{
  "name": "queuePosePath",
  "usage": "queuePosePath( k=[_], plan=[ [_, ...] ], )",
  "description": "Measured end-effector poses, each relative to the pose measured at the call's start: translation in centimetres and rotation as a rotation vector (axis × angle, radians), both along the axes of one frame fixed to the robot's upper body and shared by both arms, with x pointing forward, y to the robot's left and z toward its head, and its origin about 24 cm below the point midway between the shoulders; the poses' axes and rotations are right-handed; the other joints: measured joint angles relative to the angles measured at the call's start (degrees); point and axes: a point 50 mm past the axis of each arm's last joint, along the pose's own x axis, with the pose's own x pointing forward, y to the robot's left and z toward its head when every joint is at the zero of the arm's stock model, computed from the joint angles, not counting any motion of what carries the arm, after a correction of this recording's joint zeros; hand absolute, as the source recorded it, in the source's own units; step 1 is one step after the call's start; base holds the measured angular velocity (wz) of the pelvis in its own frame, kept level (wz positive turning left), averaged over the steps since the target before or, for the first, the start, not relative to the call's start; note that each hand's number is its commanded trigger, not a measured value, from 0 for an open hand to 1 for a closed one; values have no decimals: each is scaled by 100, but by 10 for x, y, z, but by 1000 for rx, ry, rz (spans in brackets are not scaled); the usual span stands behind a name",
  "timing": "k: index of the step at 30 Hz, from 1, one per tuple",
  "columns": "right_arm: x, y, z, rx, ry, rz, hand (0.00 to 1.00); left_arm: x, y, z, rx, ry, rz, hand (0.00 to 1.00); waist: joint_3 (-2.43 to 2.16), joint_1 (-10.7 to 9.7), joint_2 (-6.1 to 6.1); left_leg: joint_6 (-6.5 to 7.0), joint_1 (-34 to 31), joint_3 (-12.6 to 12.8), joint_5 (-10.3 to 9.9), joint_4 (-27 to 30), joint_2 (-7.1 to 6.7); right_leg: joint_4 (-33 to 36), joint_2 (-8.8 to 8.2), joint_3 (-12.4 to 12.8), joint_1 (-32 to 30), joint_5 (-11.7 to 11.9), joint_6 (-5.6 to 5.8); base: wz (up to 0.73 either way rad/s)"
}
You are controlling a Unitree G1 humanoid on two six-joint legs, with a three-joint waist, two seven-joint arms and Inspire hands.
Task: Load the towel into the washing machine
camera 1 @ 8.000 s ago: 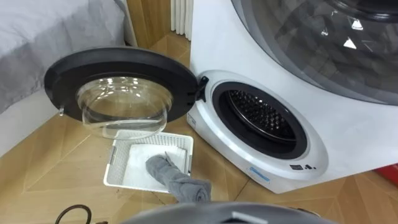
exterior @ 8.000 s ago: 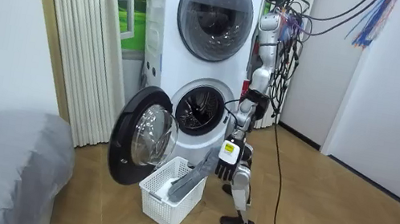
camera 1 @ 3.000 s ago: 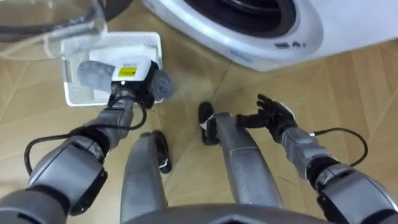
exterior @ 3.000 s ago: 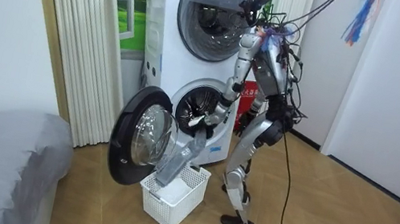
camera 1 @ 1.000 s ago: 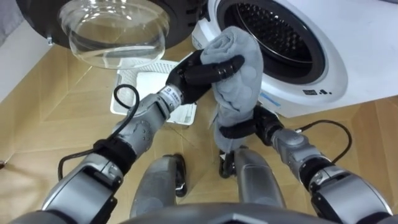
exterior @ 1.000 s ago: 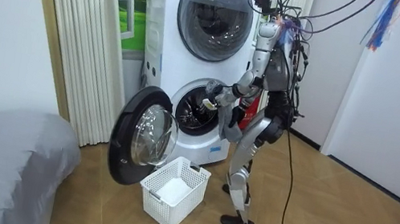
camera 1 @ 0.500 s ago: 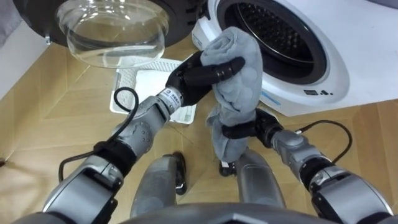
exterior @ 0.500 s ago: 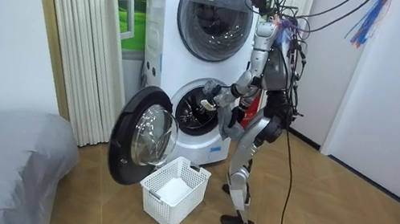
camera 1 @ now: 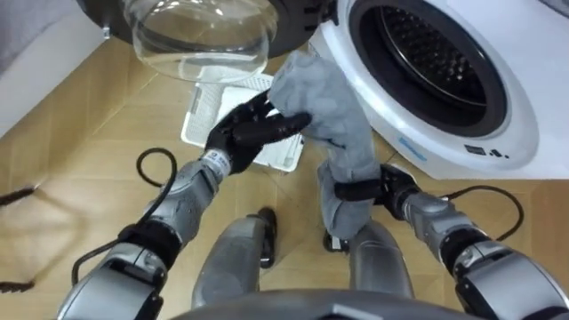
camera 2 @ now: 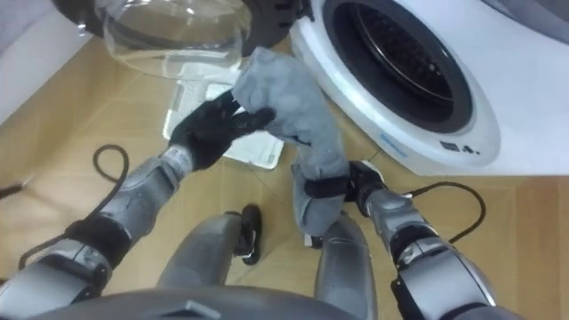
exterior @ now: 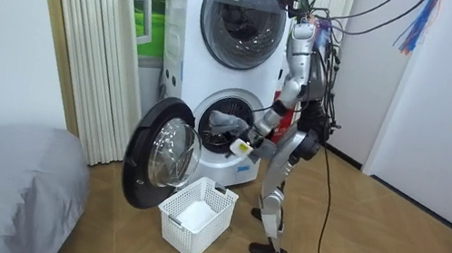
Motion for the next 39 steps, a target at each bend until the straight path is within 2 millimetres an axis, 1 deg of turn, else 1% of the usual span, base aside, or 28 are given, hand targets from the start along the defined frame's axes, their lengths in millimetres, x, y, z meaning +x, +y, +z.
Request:
queuePosePath(
  k=[1, 3, 4, 6, 13, 14, 15, 17, 20, 25, 28, 30, 35, 37, 39],
  plan=[
    [2, -3, 1, 27, -7, -52, 100, -9, 2, -7, 15, 38, 4, 0, 0, 16, 0, 10, -23, -18, 21, -28, -25, 4, -51, -19, -26, -9, 10, 15],
    [4, -11, 4, 64, -14, -130, 100, -16, 4, -13, 56, 75, -9, 0, 2, 23, -2, 25, -84, -64, 39, -27, -56, 14, -96, -74, -46, -22, 24, 22],
    [5, -18, 5, 74, -17, -178, 100, -18, 4, -15, 75, 85, -23, 0, 3, 15, -5, 39, -122, -79, 52, -24, -76, 43, -145, -98, -64, -45, 35, 25],
    [8, -27, 8, 95, -23, -250, 100, -18, 4, -15, 84, 86, -29, 0, 13, 12, -20, 56, -169, -103, 65, -17, -84, 71, -160, -110, -106, -58, 53, 15],
    [13, -32, 12, 171, -37, -385, 100, -20, 6, -18, 96, 117, -10, 0, 33, -22, -52, 62, -240, -112, 73, 23, -94, 107, -232, -172, -135, -85, 59, 5],
    [15, -32, 13, 191, -41, -412, 100, -19, 6, -18, 98, 115, -8, 0, 53, -22, -84, 66, -283, -102, 79, 34, -112, 154, -254, -162, -202, -100, 59, 9],
    [16, -32, 14, 212, -48, -446, 100, -19, 7, -17, 107, 117, 0, 0, 71, -26, -115, 69, -345, -104, 84, 81, -168, 226, -292, -164, -275, -129, 58, 9],
    [18, -34, 16, 246, -63, -503, 100, -18, 8, -17, 116, 118, 13, 0, 97, -18, -156, 81, -460, -102, 92, 129, -181, 347, -374, -177, -410, -181, 63, 17],
    [19, -42, 19, 299, -85, -606, 100, -18, 11, -17, 127, 121, 40, 0, 99, -34, -159, 83, -677, -28, 92, 367, -166, 494, -449, -262, -540, -243, 60, 22],
    [21, -48, 22, 370, -108, -739, 100, -16, 9, -17, 154, 128, 60, 0, 97, 17, -153, 115, -807, -4, 71, 417, -163, 585, -454, -331, -644, -254, 53, 7],
    [27, -54, 27, 410, -125, -832, 100, -17, 8, -17, 167, 134, 78, 0, 92, -3, -146, 131, -893, 41, 84, 421, -177, 670, -503, -311, -756, -260, 43, 1],
    [30, -58, 30, 431, -137, -885, 100, -16, 9, -16, 171, 130, 84, 0, 90, 2, -142, 133, -942, 58, 92, 422, -180, 695, -505, -306, -822, -259, 41, 0],
    [35, -65, 37, 466, -159, -976, 100, -15, 9, -14, 184, 123, 78, 0, 85, 4, -133, 131, -984, 93, 94, 412, -169, 710, -502, -305, -871, -260, 35, -1],
    [40, -68, 42, 476, -173, -1005, 100, -15, 8, -14, 182, 124, 78, 0, 84, -21, -133, 132, -994, 125, 94, 427, -174, 749, -514, -257, -907, -261, 37, -2],
    [48, -78, 52, 489, -205, -1061, 100, -13, 5, -11, 179, 115, 86, 0, 82, -17, -139, 155, -991, 251, 107, 460, -187, 834, -556, -182, -966, -278, 60, 0]
  ],
)
